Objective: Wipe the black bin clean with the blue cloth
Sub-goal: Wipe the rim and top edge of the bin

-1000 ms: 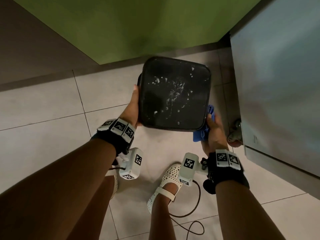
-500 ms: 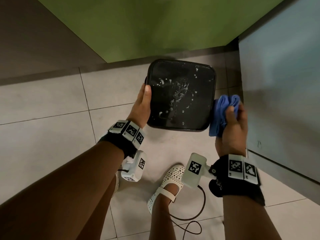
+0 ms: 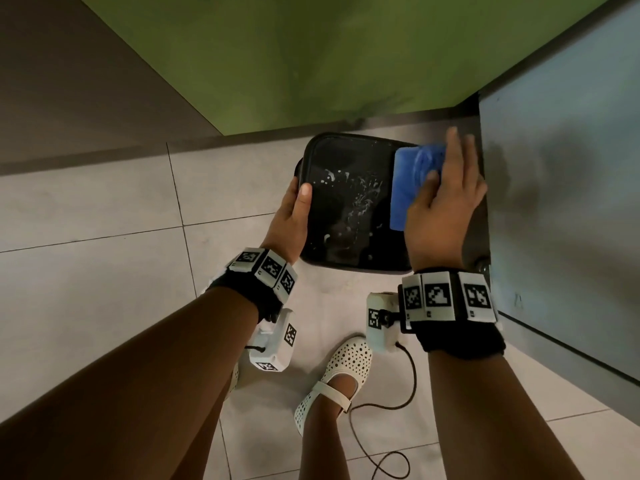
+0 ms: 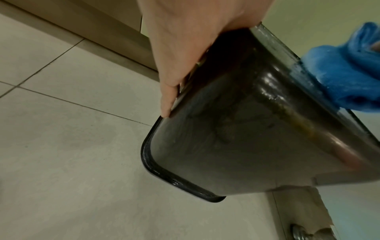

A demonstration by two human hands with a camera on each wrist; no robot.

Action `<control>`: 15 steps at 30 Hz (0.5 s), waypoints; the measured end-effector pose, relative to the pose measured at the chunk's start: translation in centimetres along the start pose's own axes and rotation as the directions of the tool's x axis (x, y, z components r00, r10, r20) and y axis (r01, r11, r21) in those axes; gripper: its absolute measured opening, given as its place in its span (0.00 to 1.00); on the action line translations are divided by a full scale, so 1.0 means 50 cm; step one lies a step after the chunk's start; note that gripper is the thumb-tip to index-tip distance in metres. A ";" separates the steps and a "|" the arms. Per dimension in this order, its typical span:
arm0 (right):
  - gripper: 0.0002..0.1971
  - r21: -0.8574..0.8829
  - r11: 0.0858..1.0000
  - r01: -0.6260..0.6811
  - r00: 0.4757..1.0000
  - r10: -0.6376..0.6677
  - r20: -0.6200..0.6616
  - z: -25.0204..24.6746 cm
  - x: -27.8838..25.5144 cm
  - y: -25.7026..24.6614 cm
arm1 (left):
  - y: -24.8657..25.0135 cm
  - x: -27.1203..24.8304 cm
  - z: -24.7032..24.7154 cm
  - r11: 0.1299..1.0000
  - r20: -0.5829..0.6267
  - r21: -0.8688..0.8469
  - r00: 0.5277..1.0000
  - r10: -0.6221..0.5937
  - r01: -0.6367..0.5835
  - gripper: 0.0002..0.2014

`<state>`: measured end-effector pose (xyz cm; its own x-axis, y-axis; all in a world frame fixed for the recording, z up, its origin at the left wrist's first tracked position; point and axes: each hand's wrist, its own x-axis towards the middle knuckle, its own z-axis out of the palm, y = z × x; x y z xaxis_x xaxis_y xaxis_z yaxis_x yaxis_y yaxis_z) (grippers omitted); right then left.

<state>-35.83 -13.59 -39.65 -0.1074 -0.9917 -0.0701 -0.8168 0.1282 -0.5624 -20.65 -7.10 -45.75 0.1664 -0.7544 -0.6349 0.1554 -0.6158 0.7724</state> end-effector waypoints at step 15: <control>0.25 -0.219 0.963 0.159 0.986 -0.144 0.086 0.055 0.006 -0.014 | -0.015 0.011 -0.002 0.999 0.006 0.015 0.999 0.031 -0.031 0.31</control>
<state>-33.71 -13.99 -41.55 0.0605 -0.9964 -0.0595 -0.9275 -0.0340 -0.3722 -20.55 -7.05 -46.67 0.1655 -0.7746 -0.6104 0.1358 -0.5951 0.7921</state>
